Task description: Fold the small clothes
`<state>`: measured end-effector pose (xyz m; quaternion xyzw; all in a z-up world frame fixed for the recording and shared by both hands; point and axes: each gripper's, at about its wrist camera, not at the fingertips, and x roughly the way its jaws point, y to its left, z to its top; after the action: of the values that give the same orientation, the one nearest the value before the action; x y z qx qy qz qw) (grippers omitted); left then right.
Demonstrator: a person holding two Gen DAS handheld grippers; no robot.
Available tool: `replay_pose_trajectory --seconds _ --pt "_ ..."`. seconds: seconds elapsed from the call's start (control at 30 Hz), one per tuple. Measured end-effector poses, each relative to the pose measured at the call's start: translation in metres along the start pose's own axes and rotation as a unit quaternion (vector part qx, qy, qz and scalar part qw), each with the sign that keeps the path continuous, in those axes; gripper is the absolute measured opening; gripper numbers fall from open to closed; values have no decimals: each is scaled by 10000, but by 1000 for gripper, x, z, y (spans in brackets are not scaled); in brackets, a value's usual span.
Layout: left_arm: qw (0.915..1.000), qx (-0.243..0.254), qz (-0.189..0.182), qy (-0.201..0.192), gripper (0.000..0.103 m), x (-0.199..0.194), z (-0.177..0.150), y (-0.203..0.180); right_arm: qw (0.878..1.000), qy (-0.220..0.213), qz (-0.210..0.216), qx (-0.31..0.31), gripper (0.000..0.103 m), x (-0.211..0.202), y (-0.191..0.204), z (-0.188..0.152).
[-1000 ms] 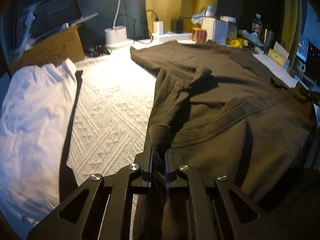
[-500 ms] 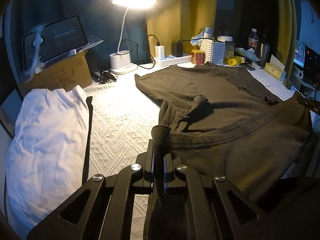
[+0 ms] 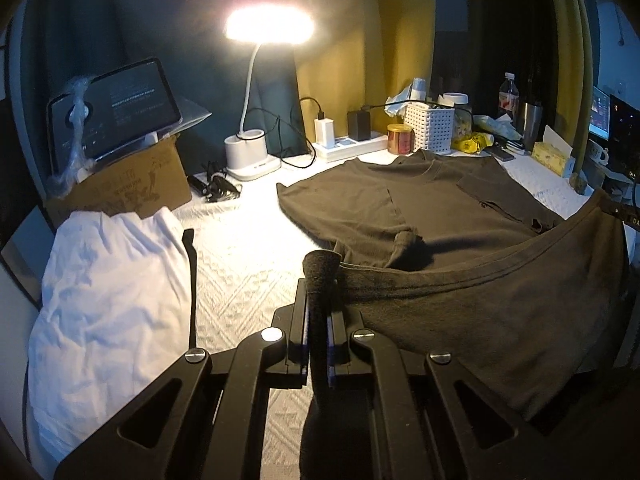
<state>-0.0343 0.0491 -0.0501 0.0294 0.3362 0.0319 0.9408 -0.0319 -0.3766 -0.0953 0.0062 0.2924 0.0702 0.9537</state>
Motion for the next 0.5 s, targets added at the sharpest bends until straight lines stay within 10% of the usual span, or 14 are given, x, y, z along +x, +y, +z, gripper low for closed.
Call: replay_pose_trajectory --seconds 0.5 --pt "9998 -74 86 -191 5 18 34 12 9999 -110 -28 47 4 17 -8 33"
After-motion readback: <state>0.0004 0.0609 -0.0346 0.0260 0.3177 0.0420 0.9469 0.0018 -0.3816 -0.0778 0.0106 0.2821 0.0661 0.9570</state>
